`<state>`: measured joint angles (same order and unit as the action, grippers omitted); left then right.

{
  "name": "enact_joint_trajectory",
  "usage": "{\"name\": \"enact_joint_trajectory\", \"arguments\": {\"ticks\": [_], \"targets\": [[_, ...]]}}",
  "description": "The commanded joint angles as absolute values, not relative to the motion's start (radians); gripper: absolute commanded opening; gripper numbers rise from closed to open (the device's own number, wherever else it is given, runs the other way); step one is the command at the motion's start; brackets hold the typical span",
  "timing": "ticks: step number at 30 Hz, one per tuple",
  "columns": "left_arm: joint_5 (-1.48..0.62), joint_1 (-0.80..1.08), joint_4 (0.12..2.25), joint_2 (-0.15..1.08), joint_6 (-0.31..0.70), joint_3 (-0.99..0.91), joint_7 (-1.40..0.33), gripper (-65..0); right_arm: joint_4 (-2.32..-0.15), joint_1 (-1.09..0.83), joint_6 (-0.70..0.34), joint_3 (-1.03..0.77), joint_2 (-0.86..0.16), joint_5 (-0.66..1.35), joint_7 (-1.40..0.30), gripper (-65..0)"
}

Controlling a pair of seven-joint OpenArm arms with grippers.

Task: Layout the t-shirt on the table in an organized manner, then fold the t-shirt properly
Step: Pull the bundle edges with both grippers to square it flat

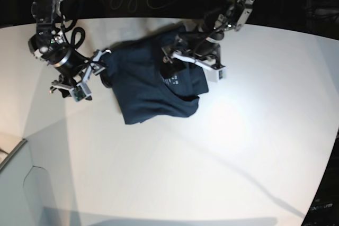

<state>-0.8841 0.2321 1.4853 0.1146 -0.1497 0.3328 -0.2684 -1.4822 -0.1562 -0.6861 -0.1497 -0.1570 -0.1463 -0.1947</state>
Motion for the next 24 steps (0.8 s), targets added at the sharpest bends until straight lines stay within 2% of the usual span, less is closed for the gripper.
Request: {"name": "enact_joint_trajectory", "arguments": {"ticks": [1,7,9,19,24], "targets": [[-0.895,0.217,1.498,0.11,-0.131,0.34,-0.259,-24.6,-1.5,-0.148,-0.698,-0.153,-0.163,-0.133,-0.168,-25.1],[-0.895,0.213,1.5,0.11,-0.131,0.341,-0.259,-52.4,-1.501,-0.15,-0.698,-0.153,-0.163,-0.133,-0.168,-25.1],[-0.895,0.217,1.509,0.111,-0.131,0.341,-0.259,-63.9,-1.501,-0.15,-0.698,-0.153,-0.163,-0.133,-0.168,-25.1],[-0.888,0.286,1.699,0.183,-0.136,0.343,-0.257,-65.0,-1.5,-0.15,-0.698,-0.153,-0.163,-0.133,-0.168,-25.1],[-0.894,0.283,1.718,0.24,-0.14,0.343,-0.26,-65.0,-1.498,-0.15,-0.698,-0.148,-0.162,-0.133,-0.168,-25.1]]}}
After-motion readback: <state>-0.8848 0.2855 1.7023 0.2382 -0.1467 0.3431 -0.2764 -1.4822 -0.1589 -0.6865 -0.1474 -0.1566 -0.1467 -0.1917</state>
